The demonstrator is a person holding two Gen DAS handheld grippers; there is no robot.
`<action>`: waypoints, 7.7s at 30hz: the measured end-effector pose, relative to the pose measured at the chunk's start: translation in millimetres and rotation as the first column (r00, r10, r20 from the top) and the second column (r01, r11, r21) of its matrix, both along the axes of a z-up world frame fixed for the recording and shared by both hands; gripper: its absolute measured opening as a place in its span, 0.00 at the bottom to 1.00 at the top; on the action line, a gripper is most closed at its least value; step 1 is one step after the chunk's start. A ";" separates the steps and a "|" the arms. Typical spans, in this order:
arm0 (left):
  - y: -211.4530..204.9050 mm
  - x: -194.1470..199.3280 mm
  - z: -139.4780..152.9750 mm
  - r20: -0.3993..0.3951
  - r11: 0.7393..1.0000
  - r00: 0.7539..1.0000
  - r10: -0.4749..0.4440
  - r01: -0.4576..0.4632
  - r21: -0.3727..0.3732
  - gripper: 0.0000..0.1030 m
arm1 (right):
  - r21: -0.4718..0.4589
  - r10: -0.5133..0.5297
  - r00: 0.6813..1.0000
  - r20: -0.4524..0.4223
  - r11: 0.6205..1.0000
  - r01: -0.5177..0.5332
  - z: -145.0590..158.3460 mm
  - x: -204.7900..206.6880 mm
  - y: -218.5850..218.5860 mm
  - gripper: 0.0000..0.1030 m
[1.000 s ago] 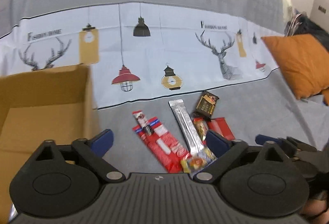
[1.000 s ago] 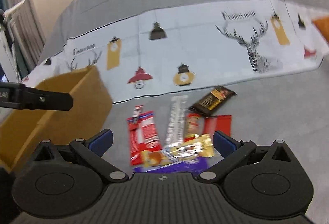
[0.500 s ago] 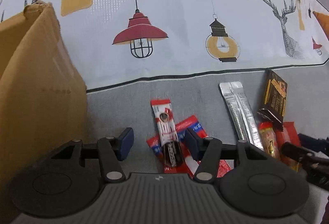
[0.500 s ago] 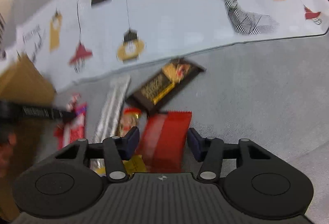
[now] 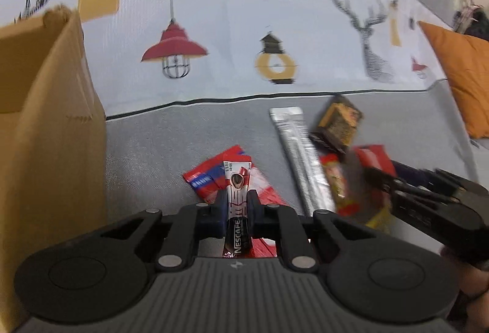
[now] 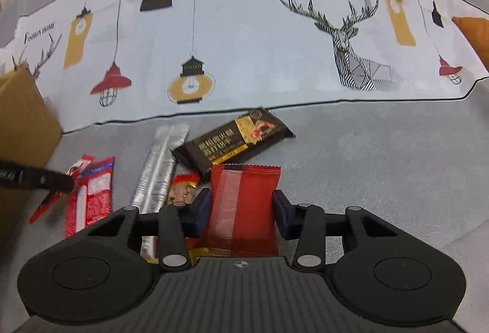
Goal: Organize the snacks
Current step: 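Grasp the red coffee stick with the left tool while the right tool grasps the red bar, then carry the coffee stick and red bar over the box with both tools, then open both tools to drop the coffee stick and red bar into the box, then grasp the red-and-blue sachet with the left tool while the right tool grasps the silver stick, then carry the red sachet and silver stick over the box with both tools, then open both tools to drop the sachet and silver stick into the box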
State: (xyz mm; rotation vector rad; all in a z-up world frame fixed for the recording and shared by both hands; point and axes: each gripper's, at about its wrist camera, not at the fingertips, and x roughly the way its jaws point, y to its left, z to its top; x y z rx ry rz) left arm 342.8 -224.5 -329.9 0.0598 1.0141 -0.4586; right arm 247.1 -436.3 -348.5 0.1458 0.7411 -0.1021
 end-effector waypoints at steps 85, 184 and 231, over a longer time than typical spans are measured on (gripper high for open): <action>301.9 -123.2 98.4 0.128 0.901 0.893 0.432 -0.421 -0.106 0.92 | 0.196 0.341 0.928 0.152 0.909 -0.367 116.5 -65.7 298.9 0.85; 190.8 -210.5 290.9 0.541 0.982 0.820 0.187 -0.138 -0.130 0.52 | -0.016 0.313 0.773 0.552 0.931 -0.366 248.8 -152.1 248.3 0.23; 240.9 -130.5 120.7 0.194 0.968 0.949 0.250 -0.249 -0.027 0.93 | 0.067 0.356 0.911 0.210 0.924 -0.377 121.1 -84.7 297.6 0.79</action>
